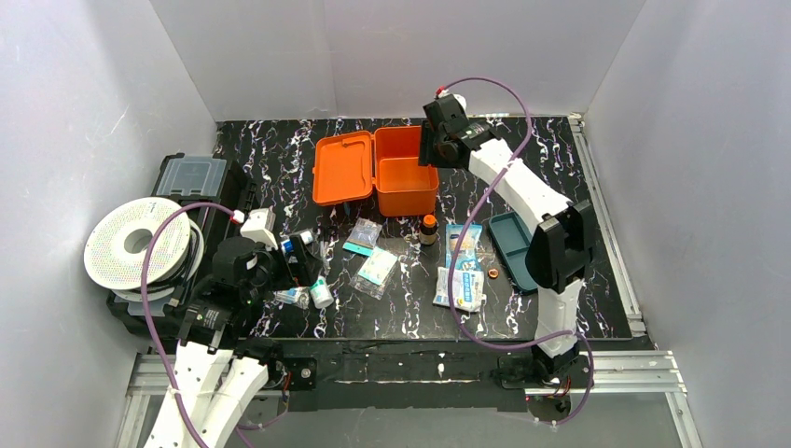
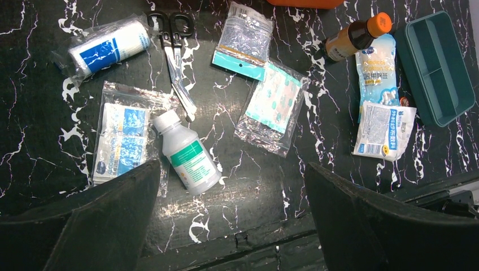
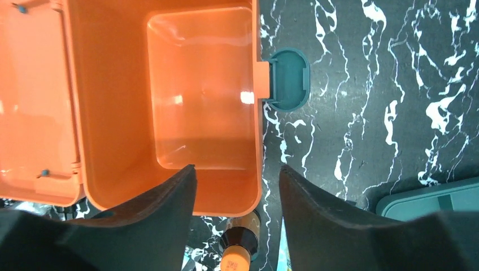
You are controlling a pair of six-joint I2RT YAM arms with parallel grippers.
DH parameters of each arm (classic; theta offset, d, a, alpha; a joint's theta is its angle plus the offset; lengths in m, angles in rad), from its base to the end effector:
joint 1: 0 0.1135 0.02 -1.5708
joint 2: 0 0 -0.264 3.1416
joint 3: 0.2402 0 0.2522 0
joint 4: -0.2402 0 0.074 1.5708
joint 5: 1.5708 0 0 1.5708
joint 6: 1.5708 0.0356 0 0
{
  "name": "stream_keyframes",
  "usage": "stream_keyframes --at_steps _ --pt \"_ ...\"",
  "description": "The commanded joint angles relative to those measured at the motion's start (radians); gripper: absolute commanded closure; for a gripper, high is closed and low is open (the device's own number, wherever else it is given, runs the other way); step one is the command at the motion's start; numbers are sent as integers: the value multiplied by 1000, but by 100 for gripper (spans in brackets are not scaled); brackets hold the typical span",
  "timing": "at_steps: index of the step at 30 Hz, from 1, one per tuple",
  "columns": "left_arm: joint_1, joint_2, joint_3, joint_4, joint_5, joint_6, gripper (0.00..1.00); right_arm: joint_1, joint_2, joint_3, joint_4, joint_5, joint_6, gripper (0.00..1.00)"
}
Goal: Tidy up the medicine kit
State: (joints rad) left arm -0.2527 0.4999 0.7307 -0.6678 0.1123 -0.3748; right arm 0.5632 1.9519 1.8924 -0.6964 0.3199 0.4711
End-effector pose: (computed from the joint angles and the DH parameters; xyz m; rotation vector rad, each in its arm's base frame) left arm 0.1076 -0.0319 0.3082 -0.0516 2.0416 -0.5101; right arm 0.3820 0.2280 0.3299 0.0536 2.2848 0.1668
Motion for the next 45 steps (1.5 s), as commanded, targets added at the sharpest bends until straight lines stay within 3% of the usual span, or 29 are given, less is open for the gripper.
stream_keyframes --at_steps 1,11,15,20,25,37,45 --pt "-4 -8 24 -13 -15 5 1 1 36 49 -52 30 38 42" --pt "-5 -7 24 -14 -19 4 1 -2 96 58 -80 42 71 54" --pt "-5 -6 24 -14 -20 4 1 -5 102 54 -85 38 81 66" --pt "-4 -7 24 -15 -23 2 1 -8 107 50 -97 25 110 74" --pt "-5 -9 24 -16 -25 2 1 -8 86 28 -101 26 145 98" --pt "-7 -23 22 -16 -20 -1 1 18 -77 -155 -124 144 393 99" --pt "-23 -33 21 -20 -29 -3 1 56 -109 -175 -274 210 618 99"
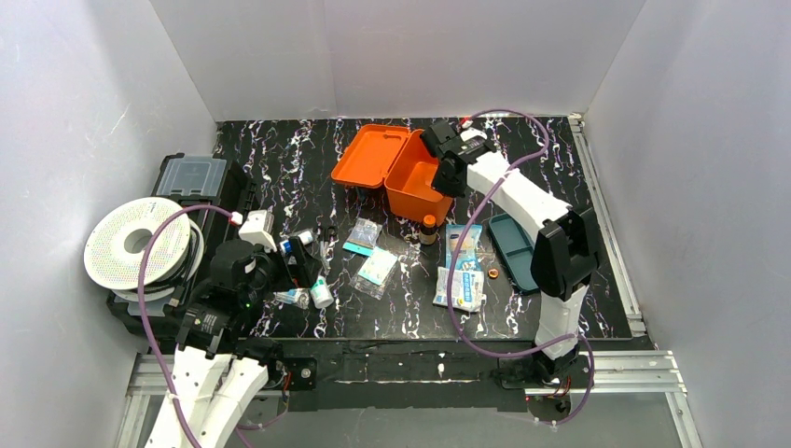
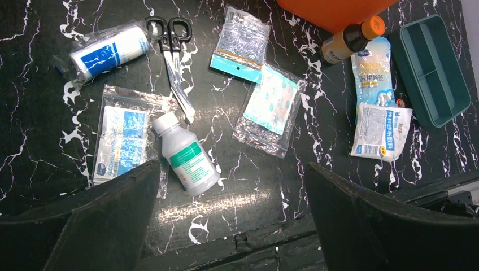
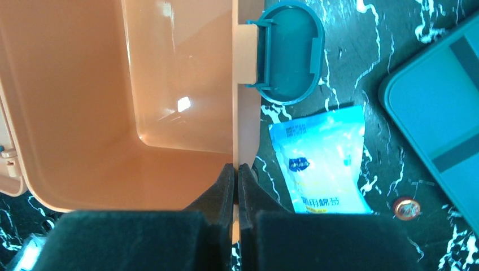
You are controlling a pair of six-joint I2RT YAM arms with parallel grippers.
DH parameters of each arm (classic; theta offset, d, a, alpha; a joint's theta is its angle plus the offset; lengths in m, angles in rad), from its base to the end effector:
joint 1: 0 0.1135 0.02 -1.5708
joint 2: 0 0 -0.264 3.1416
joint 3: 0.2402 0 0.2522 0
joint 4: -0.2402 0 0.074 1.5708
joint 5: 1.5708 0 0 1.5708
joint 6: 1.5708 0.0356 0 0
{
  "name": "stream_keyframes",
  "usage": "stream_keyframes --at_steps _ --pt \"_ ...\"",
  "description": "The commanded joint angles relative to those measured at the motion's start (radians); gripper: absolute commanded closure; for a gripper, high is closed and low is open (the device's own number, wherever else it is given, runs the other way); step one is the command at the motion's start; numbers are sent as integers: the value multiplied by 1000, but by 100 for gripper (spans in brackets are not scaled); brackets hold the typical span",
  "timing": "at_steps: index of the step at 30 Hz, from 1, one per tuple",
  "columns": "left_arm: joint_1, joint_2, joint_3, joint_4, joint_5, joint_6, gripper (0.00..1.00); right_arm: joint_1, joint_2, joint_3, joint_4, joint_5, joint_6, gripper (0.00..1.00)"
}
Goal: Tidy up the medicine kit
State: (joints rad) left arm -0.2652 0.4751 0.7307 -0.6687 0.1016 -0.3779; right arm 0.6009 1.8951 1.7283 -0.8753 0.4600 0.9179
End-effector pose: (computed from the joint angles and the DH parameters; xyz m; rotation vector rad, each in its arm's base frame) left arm 0.1026 -0.0316 0.3103 -0.0467 2.0181 -0.5140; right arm 0.3463 0.2182 0.2908 0.5403 2.3957 0.0406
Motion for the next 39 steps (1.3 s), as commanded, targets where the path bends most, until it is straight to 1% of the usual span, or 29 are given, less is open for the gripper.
stream_keyframes --at_steps 1,7,9,13,14,17,18,19,22,23,27,31,36,39 --pt "-13 -9 22 -20 -19 0 1 24 -57 -23 -99 68 196 99" --pt "-29 -11 22 -25 -32 -1 1 45 -108 -136 -54 36 296 99" --pt "-35 -9 22 -25 -35 -2 1 51 -137 -190 -30 29 318 99" --pt "-41 -3 22 -28 -39 -3 1 60 -190 -243 -5 29 332 99" --pt "-42 -3 22 -28 -39 -3 1 62 -202 -249 0 29 327 95" --pt "-45 -3 23 -28 -42 -4 1 70 -230 -259 5 35 305 68" --pt "-45 -3 24 -28 -42 -4 1 73 -239 -260 3 38 294 56" --pt "-45 -3 23 -28 -43 -4 1 76 -248 -262 1 42 284 47" --pt "-45 0 24 -31 -46 -5 0 86 -280 -274 1 54 247 34" --pt "-46 1 24 -31 -46 -4 1 89 -295 -282 3 55 235 30" --pt "-47 5 25 -33 -49 -6 1 107 -365 -335 32 47 181 28" --pt "-47 8 25 -32 -46 -6 0 125 -432 -413 82 -12 107 27" --pt "-48 7 26 -32 -44 -6 1 180 -485 -452 122 -36 5 26" --pt "-49 11 25 -32 -40 -4 1 213 -499 -469 140 -53 -11 22"
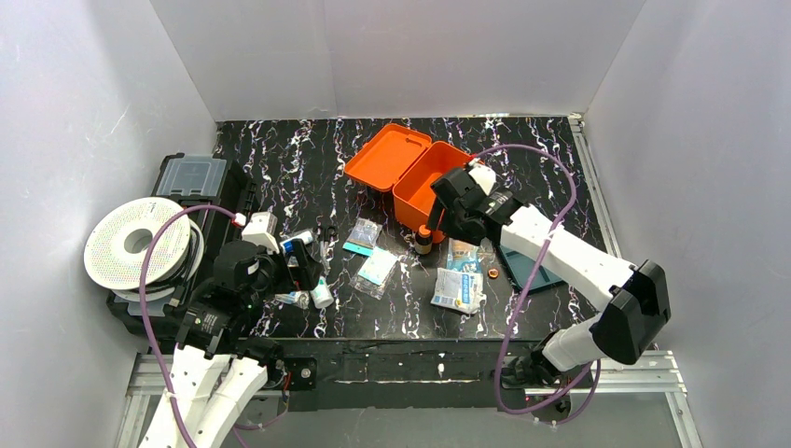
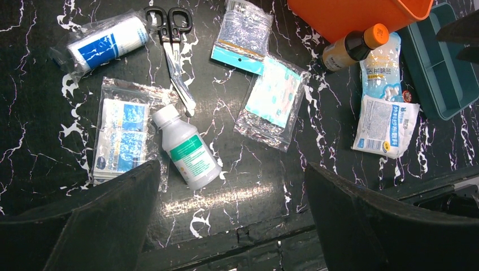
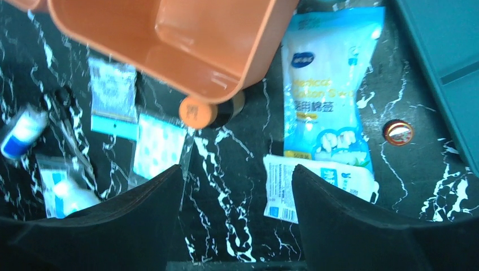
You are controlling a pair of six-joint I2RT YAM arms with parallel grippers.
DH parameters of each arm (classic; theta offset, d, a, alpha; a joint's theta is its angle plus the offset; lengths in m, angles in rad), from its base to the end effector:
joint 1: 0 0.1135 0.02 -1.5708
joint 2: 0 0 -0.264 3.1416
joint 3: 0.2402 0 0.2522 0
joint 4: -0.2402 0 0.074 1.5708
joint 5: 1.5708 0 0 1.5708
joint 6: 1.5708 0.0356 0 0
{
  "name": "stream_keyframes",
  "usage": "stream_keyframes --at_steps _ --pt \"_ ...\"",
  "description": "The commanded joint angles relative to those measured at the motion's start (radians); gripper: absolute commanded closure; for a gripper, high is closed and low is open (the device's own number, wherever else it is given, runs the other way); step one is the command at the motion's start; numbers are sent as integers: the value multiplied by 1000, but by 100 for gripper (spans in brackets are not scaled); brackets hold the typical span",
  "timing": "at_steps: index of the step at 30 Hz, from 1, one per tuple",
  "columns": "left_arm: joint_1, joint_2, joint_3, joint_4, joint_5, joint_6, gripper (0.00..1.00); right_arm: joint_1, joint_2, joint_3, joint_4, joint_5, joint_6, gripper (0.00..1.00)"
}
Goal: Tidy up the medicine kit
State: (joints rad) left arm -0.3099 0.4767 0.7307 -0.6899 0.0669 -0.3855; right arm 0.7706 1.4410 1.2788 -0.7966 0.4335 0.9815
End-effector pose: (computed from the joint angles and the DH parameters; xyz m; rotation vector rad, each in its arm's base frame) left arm 0.1009 -0.0348 0.3080 -0.0336 2.0425 -0.5078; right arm 0.2245 0.1971 0.3079 0.4216 2.3858 0.2458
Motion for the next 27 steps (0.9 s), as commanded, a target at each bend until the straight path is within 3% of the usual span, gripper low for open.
stream_keyframes --at_steps 1,15,27 --pt "-4 12 26 -10 -2 3 1 51 -46 -22 66 -27 -75 22" --pt "-4 20 24 -5 29 10 0 86 175 132 22 35 -57 20" --pt "-4 20 24 0 44 13 1 87 251 153 29 74 33 24"
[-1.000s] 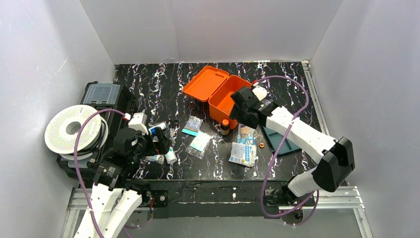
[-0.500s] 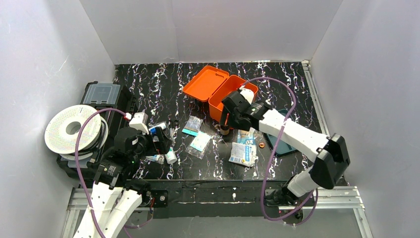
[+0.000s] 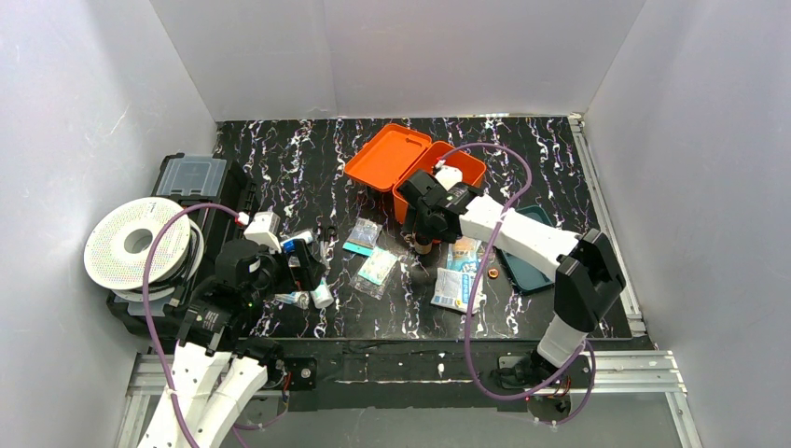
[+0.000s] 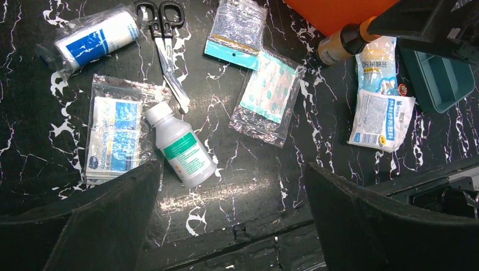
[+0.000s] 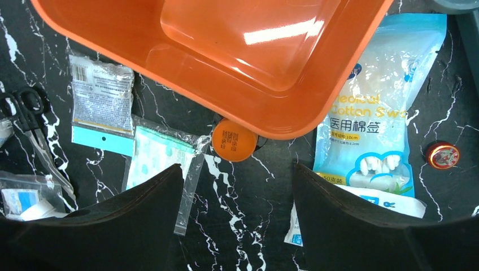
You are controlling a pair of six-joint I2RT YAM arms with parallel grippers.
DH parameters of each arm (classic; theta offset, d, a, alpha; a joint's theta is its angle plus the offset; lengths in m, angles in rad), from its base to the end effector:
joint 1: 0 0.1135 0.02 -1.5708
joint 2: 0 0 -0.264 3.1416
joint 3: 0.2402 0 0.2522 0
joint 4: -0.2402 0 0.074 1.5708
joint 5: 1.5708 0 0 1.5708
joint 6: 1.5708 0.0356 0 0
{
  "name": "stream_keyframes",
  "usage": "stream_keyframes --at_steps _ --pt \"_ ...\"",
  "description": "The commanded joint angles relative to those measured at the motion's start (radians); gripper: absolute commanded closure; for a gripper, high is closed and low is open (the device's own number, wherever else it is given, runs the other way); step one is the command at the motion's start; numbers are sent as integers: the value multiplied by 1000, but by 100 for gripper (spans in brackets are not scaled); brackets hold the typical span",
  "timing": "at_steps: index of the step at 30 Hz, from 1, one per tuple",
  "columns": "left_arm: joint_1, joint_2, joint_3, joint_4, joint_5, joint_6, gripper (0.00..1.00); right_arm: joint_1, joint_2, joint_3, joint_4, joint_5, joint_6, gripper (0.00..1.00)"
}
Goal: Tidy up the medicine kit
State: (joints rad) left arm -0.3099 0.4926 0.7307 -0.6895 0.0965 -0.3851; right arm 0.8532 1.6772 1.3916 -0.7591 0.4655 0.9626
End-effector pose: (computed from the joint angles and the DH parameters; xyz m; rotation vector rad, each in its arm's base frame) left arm 0.1035 -0.0367 0.3067 -0.0152 2.0617 -0.5333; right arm 0.2442 0.2555 0.2731 0.2908 2.4437 0.1630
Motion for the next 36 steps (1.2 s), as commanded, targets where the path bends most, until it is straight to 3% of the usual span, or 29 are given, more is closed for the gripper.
stream_keyframes --at_steps 1,24,30,36 --pt "-4 3 24 -1 14 11 1 5 19 41 -9 44 59 24" --pt "-6 -4 22 0 21 12 1 4 123 124 -67 120 152 38" --pt "-8 -5 22 -1 19 12 0 5 124 116 -70 117 150 52" --pt "-8 0 22 -1 21 12 1 4 130 118 -76 115 141 53"
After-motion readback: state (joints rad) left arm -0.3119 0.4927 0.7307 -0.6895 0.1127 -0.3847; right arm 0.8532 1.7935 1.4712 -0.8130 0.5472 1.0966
